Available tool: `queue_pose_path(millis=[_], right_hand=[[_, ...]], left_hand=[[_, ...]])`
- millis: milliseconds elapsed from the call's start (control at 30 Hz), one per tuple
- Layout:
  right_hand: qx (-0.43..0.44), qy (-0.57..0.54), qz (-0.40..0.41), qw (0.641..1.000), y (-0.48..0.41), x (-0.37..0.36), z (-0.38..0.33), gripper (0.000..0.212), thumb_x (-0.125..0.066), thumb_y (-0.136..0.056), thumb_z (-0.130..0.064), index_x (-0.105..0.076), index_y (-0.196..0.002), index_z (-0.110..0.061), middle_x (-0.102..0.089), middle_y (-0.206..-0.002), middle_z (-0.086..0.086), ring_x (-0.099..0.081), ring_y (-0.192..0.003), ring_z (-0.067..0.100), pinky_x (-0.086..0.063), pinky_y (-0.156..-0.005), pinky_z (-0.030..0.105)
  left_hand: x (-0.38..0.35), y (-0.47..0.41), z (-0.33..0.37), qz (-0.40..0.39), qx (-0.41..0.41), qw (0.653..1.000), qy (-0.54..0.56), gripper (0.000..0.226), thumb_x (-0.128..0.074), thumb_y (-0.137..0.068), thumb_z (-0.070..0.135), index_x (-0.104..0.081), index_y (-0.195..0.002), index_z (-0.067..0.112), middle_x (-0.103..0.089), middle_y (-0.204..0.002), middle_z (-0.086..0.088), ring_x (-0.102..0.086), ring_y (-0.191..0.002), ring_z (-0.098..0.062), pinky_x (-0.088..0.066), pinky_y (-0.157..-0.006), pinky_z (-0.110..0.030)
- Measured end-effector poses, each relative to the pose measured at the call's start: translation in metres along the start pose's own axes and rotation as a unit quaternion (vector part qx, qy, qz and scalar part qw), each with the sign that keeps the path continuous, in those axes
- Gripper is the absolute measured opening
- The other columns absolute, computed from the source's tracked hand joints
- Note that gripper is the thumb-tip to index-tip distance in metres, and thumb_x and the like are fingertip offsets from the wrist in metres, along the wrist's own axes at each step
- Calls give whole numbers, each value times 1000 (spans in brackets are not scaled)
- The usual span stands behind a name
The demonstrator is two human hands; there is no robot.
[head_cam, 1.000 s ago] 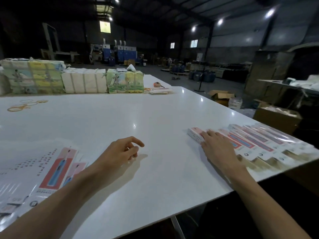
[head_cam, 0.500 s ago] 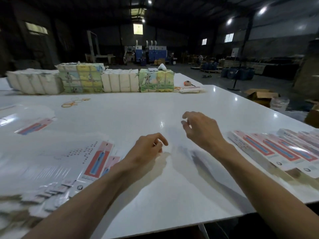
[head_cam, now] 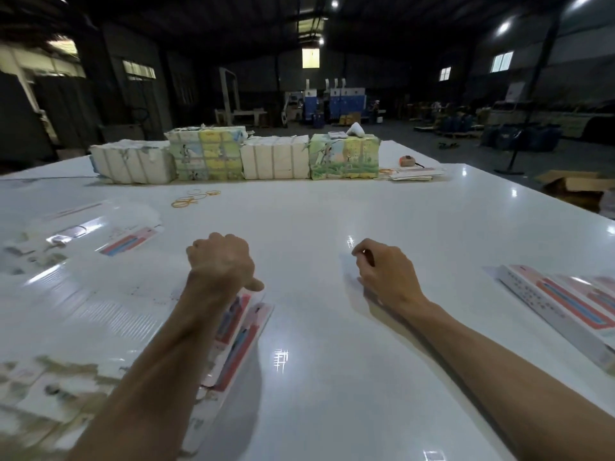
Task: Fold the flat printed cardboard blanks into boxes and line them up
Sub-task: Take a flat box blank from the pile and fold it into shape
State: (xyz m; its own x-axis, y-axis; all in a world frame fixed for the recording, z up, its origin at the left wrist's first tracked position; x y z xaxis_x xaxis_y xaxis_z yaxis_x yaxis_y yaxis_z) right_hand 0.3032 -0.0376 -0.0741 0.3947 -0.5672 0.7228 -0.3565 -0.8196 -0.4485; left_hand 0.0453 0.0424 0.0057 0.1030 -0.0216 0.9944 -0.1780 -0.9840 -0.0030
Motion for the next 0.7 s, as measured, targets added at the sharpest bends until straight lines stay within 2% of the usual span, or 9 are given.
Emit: queue_pose_path(millis=[133, 267, 333, 400, 433, 500, 600, 700], right_hand=[[7, -28, -1, 1000, -1, -1, 1, 20, -51, -99, -17, -68, -98, -28, -69, -64, -8, -71, -74, 14, -56, -73, 37], [11, -44, -1, 999, -2, -2, 4, 21, -50, -98, -19, -66, -94, -32, -68, -63, -11, -71, -67, 7, -57, -72, 35], [9, -51, 2, 999, -2, -3, 5, 21, -51, -98, -19, -65, -92, -33, -68, -64, -13, -71, -64, 5, -56, -71, 34], [8, -57, 3, 998, -2, -3, 6, 22, -51, -98, -18, -65, -91, -34, -68, -65, -14, -71, -64, 3, -55, -69, 32], [9, -59, 2, 998, -2, -3, 6, 22, -51, -98, -18, -65, -91, -34, -68, -66, -15, -71, -63, 2, -53, -67, 32], [11, -63, 1, 998, -3, -4, 6, 23, -51, -98, -18, -66, -90, -34, -68, -68, -16, -70, -63, -1, -52, -66, 31], [9, -70, -2, 997, -3, -4, 6, 22, -52, -98, -19, -66, -90, -34, -68, -69, -16, -70, -62, 1, -53, -66, 31], [3, -86, -2, 996, -2, -4, 9, 22, -52, -98, -19, -67, -92, -33, -69, -68, -12, -70, -62, 9, -54, -65, 32]], left_hand=[[-3, -6, -21, -94, 27, 995, -6, 75, -88, -68, 67, -60, -111, 12, -71, -112, -7, -68, -108, -27, -53, -102, -42], [-7, -16, -31, -100, 27, 994, 17, 77, -88, -66, 69, -60, -109, 12, -71, -99, -5, -70, -98, -24, -57, -94, -39], [-7, -19, -36, -115, 25, 991, 59, 72, -90, -68, 65, -63, -107, 11, -73, -91, -5, -72, -86, -22, -59, -80, -36], [-4, -23, -38, -86, 7, 990, 111, 59, -89, -75, 55, -65, -106, 11, -74, -84, -4, -73, -75, -19, -54, -62, -30], [-1, -24, -38, -63, -5, 990, 129, 54, -89, -78, 50, -66, -106, 10, -73, -81, -4, -73, -72, -19, -52, -58, -29], [5, -24, -36, -25, -20, 990, 140, 49, -88, -80, 46, -69, -106, 10, -74, -83, -4, -74, -70, -19, -58, -62, -32], [8, -23, -36, -16, -12, 992, 126, 50, -87, -81, 48, -71, -112, 11, -77, -92, -7, -76, -74, -23, -64, -82, -40], [6, -24, -36, -10, -18, 990, 137, 45, -82, -87, 45, -71, -115, 12, -77, -95, -7, -75, -75, -23, -64, -79, -39]])
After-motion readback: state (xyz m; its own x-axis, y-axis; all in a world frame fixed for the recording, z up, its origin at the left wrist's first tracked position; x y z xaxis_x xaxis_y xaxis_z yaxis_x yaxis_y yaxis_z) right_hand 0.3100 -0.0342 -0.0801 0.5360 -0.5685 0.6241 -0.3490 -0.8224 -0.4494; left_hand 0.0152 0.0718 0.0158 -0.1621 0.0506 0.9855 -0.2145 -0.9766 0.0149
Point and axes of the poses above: each hand's wrist, its own y-axis away from the middle knuckle, its own x-axis out of the back of the hand, z = x × y, the point moved 2 cm from there along -y, towards the middle knuckle
